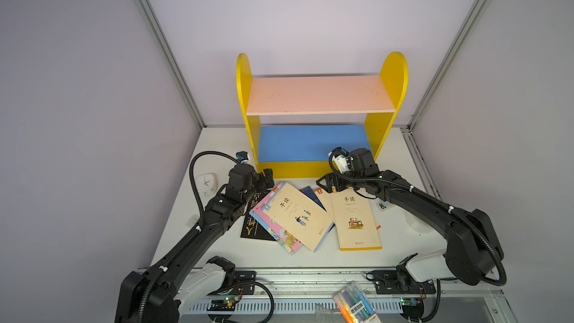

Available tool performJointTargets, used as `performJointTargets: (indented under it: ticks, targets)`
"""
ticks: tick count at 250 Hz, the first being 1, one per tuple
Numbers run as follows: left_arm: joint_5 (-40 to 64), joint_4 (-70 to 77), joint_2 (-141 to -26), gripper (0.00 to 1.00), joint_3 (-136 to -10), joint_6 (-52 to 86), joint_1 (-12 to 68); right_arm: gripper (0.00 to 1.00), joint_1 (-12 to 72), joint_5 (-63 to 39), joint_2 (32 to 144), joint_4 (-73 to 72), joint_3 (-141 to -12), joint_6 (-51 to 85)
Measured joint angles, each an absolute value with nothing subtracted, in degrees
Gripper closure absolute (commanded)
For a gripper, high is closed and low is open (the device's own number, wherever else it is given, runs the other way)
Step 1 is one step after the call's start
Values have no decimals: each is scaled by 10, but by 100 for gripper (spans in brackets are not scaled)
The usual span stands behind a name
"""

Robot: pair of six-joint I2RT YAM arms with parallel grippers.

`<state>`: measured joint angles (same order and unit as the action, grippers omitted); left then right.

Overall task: Stacking books/files
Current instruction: Pick up the book from the book.

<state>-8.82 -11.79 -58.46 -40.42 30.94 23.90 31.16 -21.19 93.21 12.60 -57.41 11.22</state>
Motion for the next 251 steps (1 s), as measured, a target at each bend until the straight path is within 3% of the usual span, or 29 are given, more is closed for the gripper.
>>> performJointTargets:
  ticks: [117, 251]
  targets:
    - [-81, -206, -562, 5, -323, 538, 427, 2, 382, -224, 1066, 132, -633, 143]
    - [-98, -94, -597, 6, -250, 656, 450, 2, 383, -230, 1114, 106, -628, 189]
